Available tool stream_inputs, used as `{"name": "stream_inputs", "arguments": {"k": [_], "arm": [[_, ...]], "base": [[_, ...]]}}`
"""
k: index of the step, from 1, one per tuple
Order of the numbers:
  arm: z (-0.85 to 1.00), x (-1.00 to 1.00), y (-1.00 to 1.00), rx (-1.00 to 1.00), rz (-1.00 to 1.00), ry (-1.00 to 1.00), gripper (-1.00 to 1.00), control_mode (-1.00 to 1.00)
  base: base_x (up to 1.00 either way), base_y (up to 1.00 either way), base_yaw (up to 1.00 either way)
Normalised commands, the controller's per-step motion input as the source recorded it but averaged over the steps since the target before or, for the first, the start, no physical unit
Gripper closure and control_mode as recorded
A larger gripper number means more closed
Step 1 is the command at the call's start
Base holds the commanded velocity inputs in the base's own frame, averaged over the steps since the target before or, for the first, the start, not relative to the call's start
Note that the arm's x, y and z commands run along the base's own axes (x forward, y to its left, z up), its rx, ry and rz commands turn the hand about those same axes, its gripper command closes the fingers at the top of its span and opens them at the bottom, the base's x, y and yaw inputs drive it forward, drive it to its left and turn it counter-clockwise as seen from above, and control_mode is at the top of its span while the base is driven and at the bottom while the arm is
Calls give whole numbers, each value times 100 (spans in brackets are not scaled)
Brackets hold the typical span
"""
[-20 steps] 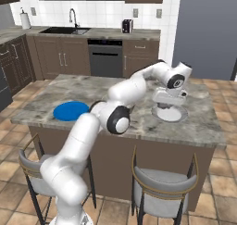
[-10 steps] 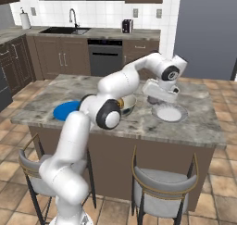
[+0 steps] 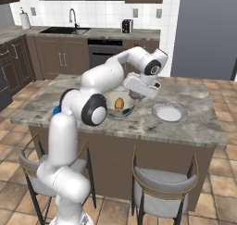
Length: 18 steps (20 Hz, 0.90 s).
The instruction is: Pick the chicken drumstick and eggplant from their plates and place them in the bowl. Then put the bowl in the fridge.
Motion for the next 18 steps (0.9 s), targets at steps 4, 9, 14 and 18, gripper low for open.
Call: {"name": "stream_inputs", "arguments": {"k": [4, 9, 14, 18], "arm": [[5, 1, 92, -2, 0, -3, 100, -100], [0, 20, 76, -4, -2, -8, 100, -100], [-2, 40, 54, -11, -6, -10, 100, -100], [-14, 53, 19, -19, -11, -1, 100, -100]], "base": [[0, 0, 0], [0, 0, 0], [0, 0, 0], [0, 0, 0]]}}
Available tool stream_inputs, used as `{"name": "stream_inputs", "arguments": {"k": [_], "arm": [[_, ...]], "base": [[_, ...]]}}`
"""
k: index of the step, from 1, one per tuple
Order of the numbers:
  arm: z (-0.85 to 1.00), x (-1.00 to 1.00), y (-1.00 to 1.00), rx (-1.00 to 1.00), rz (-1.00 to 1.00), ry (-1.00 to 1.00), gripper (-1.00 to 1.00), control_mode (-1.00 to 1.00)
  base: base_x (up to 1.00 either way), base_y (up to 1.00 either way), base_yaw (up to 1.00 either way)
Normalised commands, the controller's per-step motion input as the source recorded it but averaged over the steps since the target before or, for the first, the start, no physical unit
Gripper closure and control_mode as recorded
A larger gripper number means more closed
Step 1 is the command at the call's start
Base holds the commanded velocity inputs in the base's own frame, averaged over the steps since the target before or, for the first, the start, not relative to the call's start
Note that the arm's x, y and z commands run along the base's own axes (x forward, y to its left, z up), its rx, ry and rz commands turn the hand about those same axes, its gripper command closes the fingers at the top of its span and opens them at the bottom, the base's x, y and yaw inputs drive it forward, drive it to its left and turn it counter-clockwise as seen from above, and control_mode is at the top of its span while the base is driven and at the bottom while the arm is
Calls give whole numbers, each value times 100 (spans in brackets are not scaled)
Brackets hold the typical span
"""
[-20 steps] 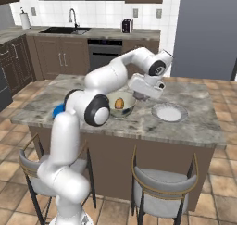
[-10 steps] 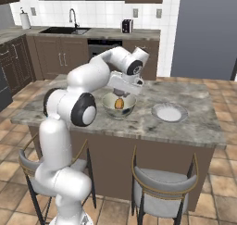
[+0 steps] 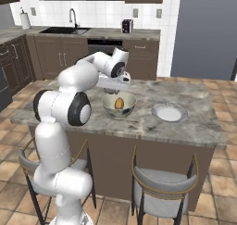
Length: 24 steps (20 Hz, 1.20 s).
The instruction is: Pick the chicken drumstick and eggplant from their plates and place them in the bowl. Then put the bowl in the fridge.
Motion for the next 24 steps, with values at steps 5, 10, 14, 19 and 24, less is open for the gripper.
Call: {"name": "stream_inputs", "arguments": {"k": [5, 10, 14, 19, 24], "arm": [[-22, 48, 0, -18, -16, 1, 100, -100], [-26, 51, 0, -13, -19, 0, 100, -100], [-26, 41, -3, -3, -19, 2, 100, -100], [-24, 39, -8, -1, -14, 6, 100, -100], [-25, 29, -8, 0, -7, 11, 100, -100]], "base": [[0, 0, 0], [0, 0, 0], [0, 0, 0], [0, 0, 0], [0, 0, 0]]}}
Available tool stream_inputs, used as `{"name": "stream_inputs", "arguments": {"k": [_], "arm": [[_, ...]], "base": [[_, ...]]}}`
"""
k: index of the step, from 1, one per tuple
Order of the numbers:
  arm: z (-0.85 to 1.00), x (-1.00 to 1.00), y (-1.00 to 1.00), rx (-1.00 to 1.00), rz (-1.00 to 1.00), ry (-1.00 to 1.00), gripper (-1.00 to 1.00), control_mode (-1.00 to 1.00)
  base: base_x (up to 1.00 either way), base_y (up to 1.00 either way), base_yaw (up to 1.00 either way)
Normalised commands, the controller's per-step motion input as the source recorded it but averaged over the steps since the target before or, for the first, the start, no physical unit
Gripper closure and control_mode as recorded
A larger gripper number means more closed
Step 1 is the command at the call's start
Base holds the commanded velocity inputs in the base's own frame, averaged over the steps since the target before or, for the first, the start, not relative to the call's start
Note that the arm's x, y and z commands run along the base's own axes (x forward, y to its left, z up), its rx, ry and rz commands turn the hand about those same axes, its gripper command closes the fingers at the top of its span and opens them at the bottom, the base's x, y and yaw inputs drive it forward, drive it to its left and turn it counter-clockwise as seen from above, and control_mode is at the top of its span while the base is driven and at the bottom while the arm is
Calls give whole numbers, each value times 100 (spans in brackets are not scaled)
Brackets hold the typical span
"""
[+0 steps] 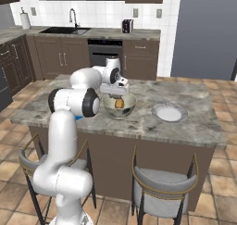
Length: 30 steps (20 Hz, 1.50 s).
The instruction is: Pick the chicken drumstick and eggplant from their plates and place them in the bowl. Then put the bowl in the fridge.
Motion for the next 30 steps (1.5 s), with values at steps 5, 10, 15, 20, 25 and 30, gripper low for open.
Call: {"name": "stream_inputs", "arguments": {"k": [5, 10, 15, 20, 25, 30], "arm": [[-22, 18, -27, 0, -5, 8, 100, -100], [-8, 3, -26, 0, -4, 2, 100, -100], [-5, -27, 1, 0, -4, 0, 100, -100], [-14, -29, 17, 0, -6, 3, 100, -100], [-10, -26, 17, 0, -5, 5, -100, -100], [0, -36, 13, 0, -4, 0, -100, -100]], "base": [[0, 0, 0], [0, 0, 0], [0, 0, 0], [0, 0, 0], [0, 0, 0], [0, 0, 0]]}}
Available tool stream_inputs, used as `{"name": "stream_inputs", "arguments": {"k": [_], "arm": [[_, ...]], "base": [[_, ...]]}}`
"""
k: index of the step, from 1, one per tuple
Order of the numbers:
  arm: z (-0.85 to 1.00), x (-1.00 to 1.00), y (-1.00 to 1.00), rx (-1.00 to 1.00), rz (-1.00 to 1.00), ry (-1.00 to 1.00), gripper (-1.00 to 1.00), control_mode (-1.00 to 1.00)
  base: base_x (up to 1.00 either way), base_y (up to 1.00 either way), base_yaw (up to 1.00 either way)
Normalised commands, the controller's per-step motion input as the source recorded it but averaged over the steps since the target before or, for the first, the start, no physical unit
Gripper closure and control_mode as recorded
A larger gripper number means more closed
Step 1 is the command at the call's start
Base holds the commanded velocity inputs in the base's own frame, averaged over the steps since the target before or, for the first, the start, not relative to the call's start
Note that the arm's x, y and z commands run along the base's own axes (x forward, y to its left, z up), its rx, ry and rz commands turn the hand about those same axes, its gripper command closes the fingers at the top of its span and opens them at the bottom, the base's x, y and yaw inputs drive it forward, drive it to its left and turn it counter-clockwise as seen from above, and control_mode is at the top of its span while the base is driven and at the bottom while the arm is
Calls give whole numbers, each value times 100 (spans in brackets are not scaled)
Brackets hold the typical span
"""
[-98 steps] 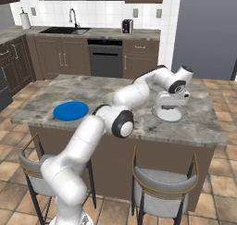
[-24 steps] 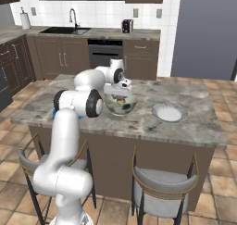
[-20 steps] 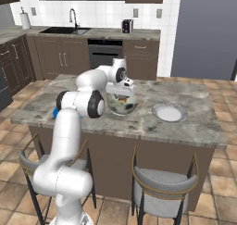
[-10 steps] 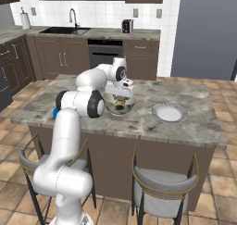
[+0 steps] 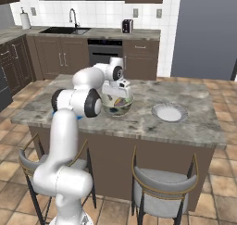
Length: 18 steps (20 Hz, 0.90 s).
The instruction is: Pick the chicken drumstick and eggplant from their plates and place them in the bowl. Then put the bowl in the fridge.
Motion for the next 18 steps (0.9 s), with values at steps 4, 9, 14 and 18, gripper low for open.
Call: {"name": "stream_inputs", "arguments": {"k": [4, 9, 14, 18], "arm": [[3, -38, 10, 0, -4, 0, -100, -100], [27, -43, 24, 0, -2, 0, -100, -100], [36, -48, 32, 0, 0, 0, -100, -100], [24, -43, 28, 0, 0, 0, -100, -100]], "base": [[0, 0, 0], [0, 0, 0], [0, 0, 0], [0, 0, 0]]}}
